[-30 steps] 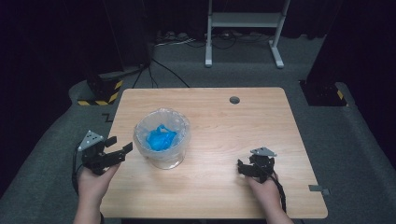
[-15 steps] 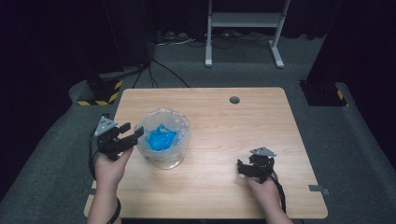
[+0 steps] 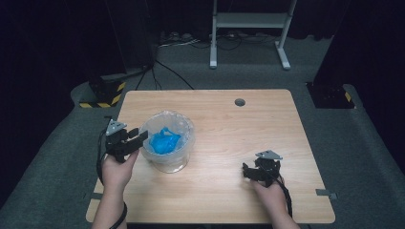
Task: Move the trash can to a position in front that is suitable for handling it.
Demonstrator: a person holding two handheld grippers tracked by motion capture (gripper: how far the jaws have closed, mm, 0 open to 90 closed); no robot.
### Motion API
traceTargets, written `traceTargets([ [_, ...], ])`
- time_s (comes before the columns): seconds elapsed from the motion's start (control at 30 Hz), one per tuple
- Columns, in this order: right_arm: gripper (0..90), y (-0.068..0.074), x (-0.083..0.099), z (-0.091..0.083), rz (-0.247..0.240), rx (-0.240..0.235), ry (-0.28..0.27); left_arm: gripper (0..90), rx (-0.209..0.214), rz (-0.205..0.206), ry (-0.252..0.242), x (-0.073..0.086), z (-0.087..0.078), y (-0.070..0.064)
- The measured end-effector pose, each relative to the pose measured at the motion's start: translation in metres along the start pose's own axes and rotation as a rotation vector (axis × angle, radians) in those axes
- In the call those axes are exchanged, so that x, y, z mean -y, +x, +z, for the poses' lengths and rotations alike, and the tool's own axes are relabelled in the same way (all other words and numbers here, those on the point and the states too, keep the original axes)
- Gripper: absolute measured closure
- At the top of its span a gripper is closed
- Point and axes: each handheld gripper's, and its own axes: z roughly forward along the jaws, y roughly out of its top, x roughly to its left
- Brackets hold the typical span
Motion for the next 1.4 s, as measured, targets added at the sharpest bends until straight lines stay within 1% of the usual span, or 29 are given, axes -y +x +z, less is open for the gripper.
traceTargets([
  [0.07, 12.8, 0.0, 0.0, 0.0, 0.004, -0.002, 0.0, 61.7, -0.005, -0.013, 0.0, 0.001, 0.001, 0.0],
  [0.13, 12.8, 0.0, 0.0, 0.0, 0.003, -0.002, 0.0, 65.1, -0.017, -0.015, 0.012, 0.002, 0.002, 0.001],
  [0.23, 12.8, 0.0, 0.0, 0.0, 0.003, -0.002, 0.0, 69.9, -0.013, -0.025, 0.004, 0.004, 0.003, 0.0],
  [0.3, 12.8, 0.0, 0.0, 0.0, 0.003, -0.002, 0.0, 70.7, -0.025, -0.023, 0.0, 0.004, 0.003, -0.001],
  [0.37, 12.8, 0.0, 0.0, 0.0, 0.003, -0.003, -0.001, 72.0, -0.024, -0.025, -0.004, 0.004, 0.002, -0.001],
  [0.43, 12.8, 0.0, 0.0, 0.0, 0.003, -0.003, 0.0, 72.2, -0.017, -0.036, -0.009, 0.005, 0.002, 0.0],
  [0.5, 11.6, 0.0, 0.0, 0.0, 0.003, 0.001, 0.001, 72.2, -0.017, -0.035, -0.009, 0.005, 0.002, 0.0],
  [0.63, 11.4, 0.0, 0.0, 0.001, -0.004, 0.003, 0.0, 72.5, -0.003, -0.037, -0.012, 0.006, 0.002, -0.003],
  [0.77, 12.0, 0.0, -0.002, 0.0, 0.003, 0.004, 0.015, 72.7, 0.015, -0.031, -0.013, 0.007, 0.002, -0.004],
  [0.8, 13.0, 0.001, -0.002, -0.001, -0.001, 0.012, 0.015, 72.8, 0.023, -0.038, -0.017, 0.007, 0.003, -0.006],
  [0.83, 13.1, 0.002, -0.003, -0.001, -0.002, 0.026, 0.014, 72.7, 0.03, -0.034, -0.016, 0.007, 0.003, -0.008],
  [0.87, 13.1, 0.003, -0.005, -0.003, -0.001, 0.025, 0.008, 72.7, 0.033, -0.032, -0.015, 0.007, 0.004, -0.01],
  [0.93, 13.1, 0.004, -0.007, -0.007, -0.008, 0.013, -0.017, 72.5, 0.045, -0.021, -0.016, 0.008, 0.005, -0.015],
  [1.0, 13.1, 0.007, -0.009, -0.012, -0.014, -0.016, -0.053, 72.5, 0.063, -0.025, -0.014, 0.009, 0.006, -0.021],
  [1.03, 13.1, 0.008, -0.011, -0.015, -0.015, -0.017, -0.06, 72.4, 0.07, -0.023, -0.014, 0.009, 0.007, -0.025],
  [1.07, 13.2, 0.009, -0.013, -0.018, -0.025, -0.02, -0.076, 72.3, 0.076, -0.013, -0.012, 0.009, 0.008, -0.029],
  [1.13, 13.8, 0.011, -0.018, -0.026, -0.026, -0.035, -0.109, 72.3, 0.089, 0.013, -0.003, 0.008, 0.01, -0.038],
  [1.23, 14.1, 0.013, -0.024, -0.039, -0.014, -0.085, -0.165, 72.9, 0.114, 0.032, -0.002, 0.008, 0.012, -0.053],
  [1.27, 14.3, 0.013, -0.026, -0.042, -0.01, -0.094, -0.18, 72.9, 0.122, 0.042, 0.001, 0.008, 0.013, -0.057],
  [1.3, 14.9, 0.014, -0.028, -0.047, -0.015, -0.102, -0.199, 72.9, 0.136, 0.045, -0.001, 0.009, 0.015, -0.063],
  [1.33, 16.1, 0.016, -0.03, -0.053, -0.029, -0.1, -0.227, 72.8, 0.142, 0.053, -0.001, 0.009, 0.015, -0.066],
  [1.4, 16.5, 0.018, -0.034, -0.062, -0.036, -0.102, -0.263, 72.5, 0.155, 0.068, -0.003, 0.01, 0.017, -0.077],
])
